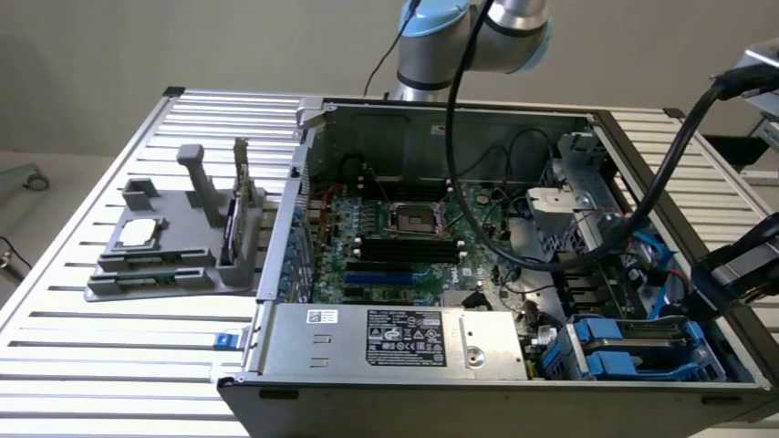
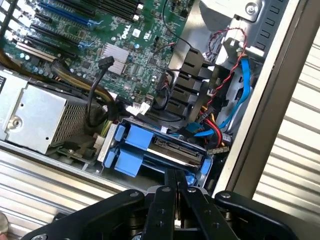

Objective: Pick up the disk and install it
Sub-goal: 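Insert the disk into the insertion slot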

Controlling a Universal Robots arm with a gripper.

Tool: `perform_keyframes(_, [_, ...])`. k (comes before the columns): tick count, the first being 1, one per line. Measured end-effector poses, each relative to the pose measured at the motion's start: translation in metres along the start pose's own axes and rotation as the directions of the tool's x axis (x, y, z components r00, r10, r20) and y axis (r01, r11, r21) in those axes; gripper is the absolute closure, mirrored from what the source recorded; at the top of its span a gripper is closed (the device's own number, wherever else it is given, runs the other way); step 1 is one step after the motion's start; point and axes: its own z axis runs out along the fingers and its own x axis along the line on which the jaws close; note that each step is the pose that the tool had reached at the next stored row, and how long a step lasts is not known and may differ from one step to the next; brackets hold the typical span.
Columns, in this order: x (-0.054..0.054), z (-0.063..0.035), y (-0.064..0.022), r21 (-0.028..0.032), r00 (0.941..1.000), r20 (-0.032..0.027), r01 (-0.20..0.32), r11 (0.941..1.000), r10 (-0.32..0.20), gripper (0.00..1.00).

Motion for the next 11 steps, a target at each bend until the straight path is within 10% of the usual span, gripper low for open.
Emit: perform_keyframes(11, [0.0001,0.0000,-0.0003,0.0089,0.9957,0.0046,-0.093,0.9957,0.093,0.86])
